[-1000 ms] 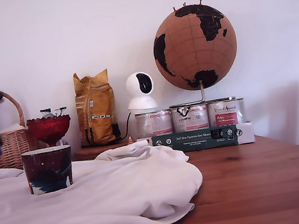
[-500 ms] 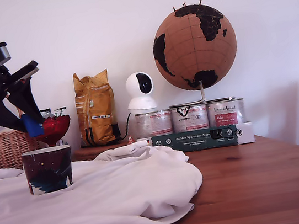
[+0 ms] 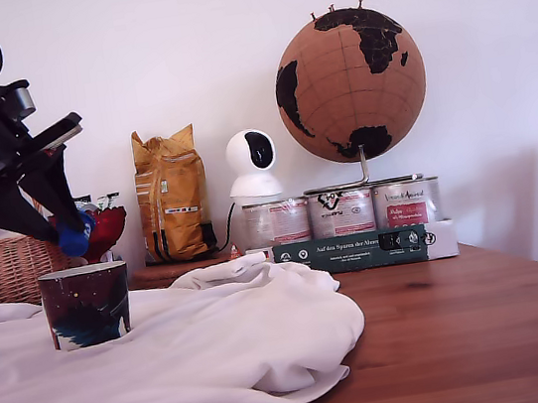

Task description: Pick the blue coffee capsule and place it inside the red coffee cup

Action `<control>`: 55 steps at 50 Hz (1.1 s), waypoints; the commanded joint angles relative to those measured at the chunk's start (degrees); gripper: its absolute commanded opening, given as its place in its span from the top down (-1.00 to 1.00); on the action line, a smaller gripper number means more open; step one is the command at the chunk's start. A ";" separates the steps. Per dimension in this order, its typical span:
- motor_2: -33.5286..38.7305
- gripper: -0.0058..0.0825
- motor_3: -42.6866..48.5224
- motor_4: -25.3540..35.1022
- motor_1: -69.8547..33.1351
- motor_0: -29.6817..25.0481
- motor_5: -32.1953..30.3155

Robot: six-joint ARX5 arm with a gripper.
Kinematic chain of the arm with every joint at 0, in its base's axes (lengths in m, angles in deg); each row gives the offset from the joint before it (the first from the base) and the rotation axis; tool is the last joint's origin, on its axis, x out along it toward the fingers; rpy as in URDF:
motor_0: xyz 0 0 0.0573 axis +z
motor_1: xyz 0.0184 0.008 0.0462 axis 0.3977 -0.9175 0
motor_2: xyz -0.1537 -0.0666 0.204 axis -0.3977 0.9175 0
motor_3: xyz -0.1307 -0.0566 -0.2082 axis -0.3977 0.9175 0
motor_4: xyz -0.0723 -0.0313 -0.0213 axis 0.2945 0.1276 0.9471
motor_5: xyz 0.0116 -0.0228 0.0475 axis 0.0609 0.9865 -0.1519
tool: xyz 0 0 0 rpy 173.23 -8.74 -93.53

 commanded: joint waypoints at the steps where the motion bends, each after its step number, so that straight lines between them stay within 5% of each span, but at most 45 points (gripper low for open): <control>1: 0.17 0.07 -0.04 -0.04 -0.50 -0.02 -0.09; 9: 0.17 -0.28 0.37 -0.02 -0.50 -0.07 -0.57; 20: 0.17 -0.29 0.72 -0.04 -0.48 -0.02 -0.98; 28: 0.17 0.03 2.58 -0.39 0.46 0.07 -2.12; 38: 0.17 0.90 4.85 -5.01 4.04 0.04 -5.53; 55: 0.20 0.92 7.10 -12.66 13.40 0.70 -8.11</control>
